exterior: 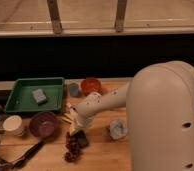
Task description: Wipe tray with eraser
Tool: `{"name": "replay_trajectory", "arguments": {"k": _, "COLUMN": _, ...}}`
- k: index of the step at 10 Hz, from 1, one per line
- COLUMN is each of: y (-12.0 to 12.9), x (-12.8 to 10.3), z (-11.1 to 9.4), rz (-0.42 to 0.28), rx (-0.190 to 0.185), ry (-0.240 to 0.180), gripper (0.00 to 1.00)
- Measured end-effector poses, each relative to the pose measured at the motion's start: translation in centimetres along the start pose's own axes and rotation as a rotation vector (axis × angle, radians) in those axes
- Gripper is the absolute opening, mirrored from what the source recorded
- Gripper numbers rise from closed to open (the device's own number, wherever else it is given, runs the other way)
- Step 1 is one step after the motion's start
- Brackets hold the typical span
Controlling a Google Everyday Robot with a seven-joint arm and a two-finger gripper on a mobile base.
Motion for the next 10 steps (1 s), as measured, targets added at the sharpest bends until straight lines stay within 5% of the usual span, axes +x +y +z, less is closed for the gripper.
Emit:
{"name": "replay_trajectory", "arguments": {"k": 4, "y": -0.1, "x": -0.1, "z": -0.1, "rz": -0.007, "rx": -0.005, "ry": 0.0, "gripper": 0.0}}
{"name": "replay_trajectory", "arguments": {"k": 7, "y": -0.4, "x": -0.3, "z": -1.1, "rz": 0.001, "rx": -0.02, "ry": -0.028, "gripper": 0.0}}
{"name": "replay_trajectory", "arguments": {"k": 9, "y": -1.0, "x": -0.5, "z": -3.0, "rz": 0.021, "rx": -0.105, "ry": -0.088, "gripper": 0.0}}
{"name": "replay_trajectory", "arguments": {"k": 10, "y": -2.2, "x": -0.5, "z": -4.8, "rz": 0.042, "rx": -0.203, "ry": -0.143, "gripper": 0.0}}
